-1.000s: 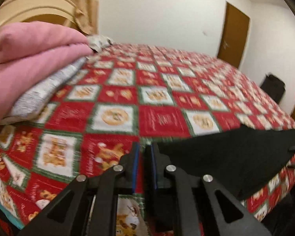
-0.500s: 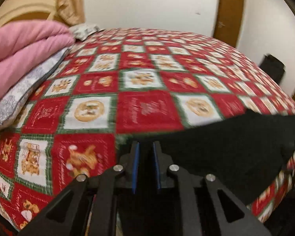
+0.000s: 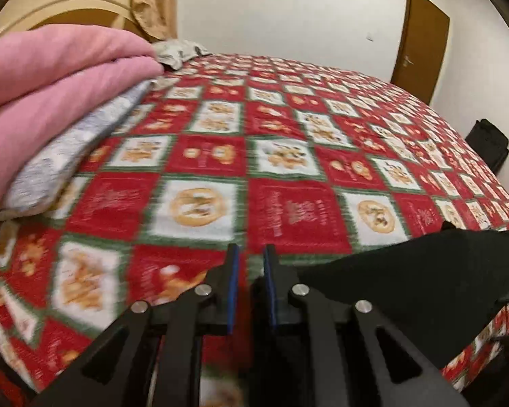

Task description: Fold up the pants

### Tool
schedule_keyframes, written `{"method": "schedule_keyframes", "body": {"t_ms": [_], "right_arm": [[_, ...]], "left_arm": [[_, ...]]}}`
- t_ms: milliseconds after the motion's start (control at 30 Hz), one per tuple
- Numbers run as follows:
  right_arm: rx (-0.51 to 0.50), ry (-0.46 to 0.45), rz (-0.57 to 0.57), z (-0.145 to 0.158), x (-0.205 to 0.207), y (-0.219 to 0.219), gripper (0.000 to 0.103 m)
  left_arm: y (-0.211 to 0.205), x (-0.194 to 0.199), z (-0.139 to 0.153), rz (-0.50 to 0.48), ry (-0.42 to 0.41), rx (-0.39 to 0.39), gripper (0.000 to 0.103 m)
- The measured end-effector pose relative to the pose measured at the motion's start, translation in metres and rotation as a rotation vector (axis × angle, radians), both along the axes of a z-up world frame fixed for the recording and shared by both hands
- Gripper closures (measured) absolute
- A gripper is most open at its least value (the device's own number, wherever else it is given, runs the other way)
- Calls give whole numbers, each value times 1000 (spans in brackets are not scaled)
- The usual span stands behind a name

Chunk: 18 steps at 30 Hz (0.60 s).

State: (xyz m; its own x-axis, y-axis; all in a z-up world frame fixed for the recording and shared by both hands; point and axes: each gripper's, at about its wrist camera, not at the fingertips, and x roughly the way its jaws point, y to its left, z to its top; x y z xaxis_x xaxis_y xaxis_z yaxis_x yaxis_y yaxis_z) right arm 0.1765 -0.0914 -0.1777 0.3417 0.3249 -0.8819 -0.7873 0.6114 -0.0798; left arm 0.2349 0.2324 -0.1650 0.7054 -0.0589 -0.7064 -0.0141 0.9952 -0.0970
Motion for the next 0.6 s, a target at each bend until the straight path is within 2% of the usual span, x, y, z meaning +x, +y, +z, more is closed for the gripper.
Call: {"method": "schedule_keyframes", "body": {"t_ms": [100,200,333,467,600], "right_arm": [[-1,-86,16,13,9,23,51],[49,-96,-3,23,22,44,51],[101,-61,-7,19,22,60,51],[49,-69,9,4,9,58,51],[56,-28,-42,-7,10,35,51]], "left_arm": [[4,-15,-6,-21,26,-24,83],[-4,-28,-14,-48,28,-22,83],[3,-23,-22,-44,49,-134,83],[17,-17,-27,-37,56,-295,83],[15,-20,-23,-40,35,-305,83]]}}
